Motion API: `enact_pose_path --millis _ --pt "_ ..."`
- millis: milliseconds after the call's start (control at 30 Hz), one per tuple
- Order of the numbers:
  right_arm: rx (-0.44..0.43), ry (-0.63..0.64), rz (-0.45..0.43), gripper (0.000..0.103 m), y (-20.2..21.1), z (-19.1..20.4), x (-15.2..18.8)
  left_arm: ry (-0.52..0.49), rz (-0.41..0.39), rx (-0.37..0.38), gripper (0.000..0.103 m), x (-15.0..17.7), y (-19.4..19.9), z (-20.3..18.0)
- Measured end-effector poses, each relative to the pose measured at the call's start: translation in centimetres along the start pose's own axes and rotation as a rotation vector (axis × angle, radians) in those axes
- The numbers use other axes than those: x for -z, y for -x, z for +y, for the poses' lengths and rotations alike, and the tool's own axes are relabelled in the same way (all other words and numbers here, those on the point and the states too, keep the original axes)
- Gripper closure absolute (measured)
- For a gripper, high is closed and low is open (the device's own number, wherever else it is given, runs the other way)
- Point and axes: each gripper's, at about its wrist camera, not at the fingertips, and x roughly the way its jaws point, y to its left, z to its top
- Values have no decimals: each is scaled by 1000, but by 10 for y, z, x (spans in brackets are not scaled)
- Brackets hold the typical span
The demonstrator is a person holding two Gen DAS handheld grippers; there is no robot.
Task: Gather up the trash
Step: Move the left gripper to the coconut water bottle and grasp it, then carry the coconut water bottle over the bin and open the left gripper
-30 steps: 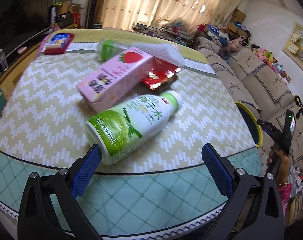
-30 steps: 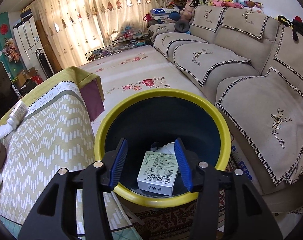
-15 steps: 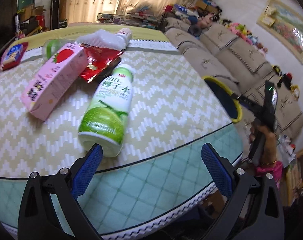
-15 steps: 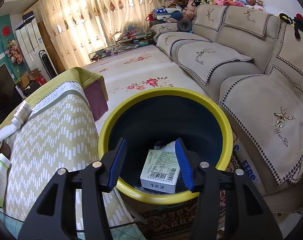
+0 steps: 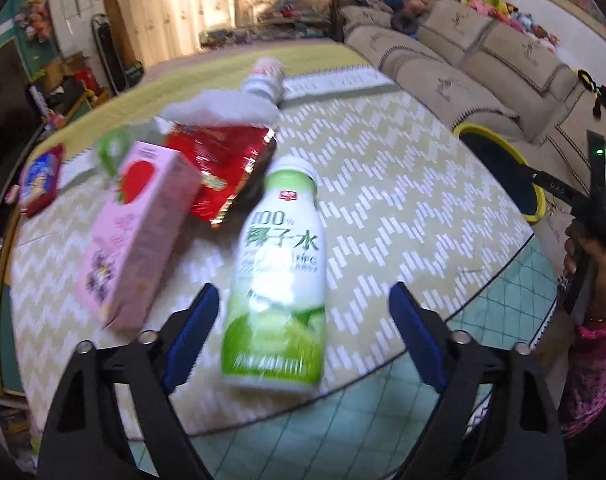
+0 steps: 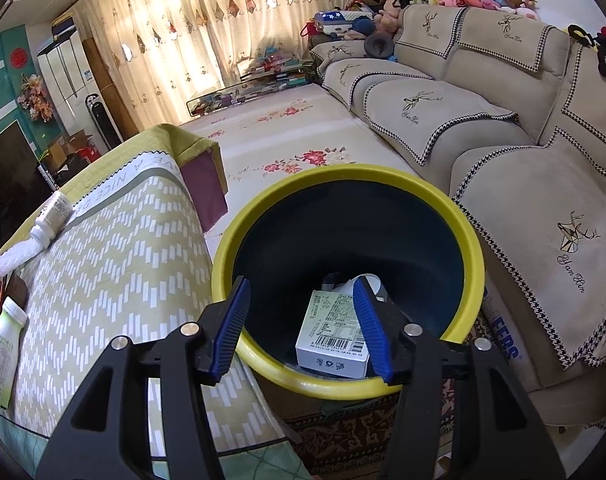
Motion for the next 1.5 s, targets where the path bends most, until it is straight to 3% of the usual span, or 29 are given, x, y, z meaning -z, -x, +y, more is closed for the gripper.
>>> enact_pose_path --millis 367,600,867,1200,1500 --pt "4 -16 37 51 -13 -7 5 5 77 1 52 -15 -31 7" --pt "-9 -18 51 51 -17 -10 9 7 71 16 52 -17 -31 5" --pt "-16 -49 31 51 -2 -26 10 -62 17 68 52 -38 -16 -32" --pt "29 -87 -35 51 38 -66 12 -233 -23 205 52 -98 -24 -130" --pt "74 -175 -9 49 41 -118 25 -358 60 319 52 -152 -86 -251"
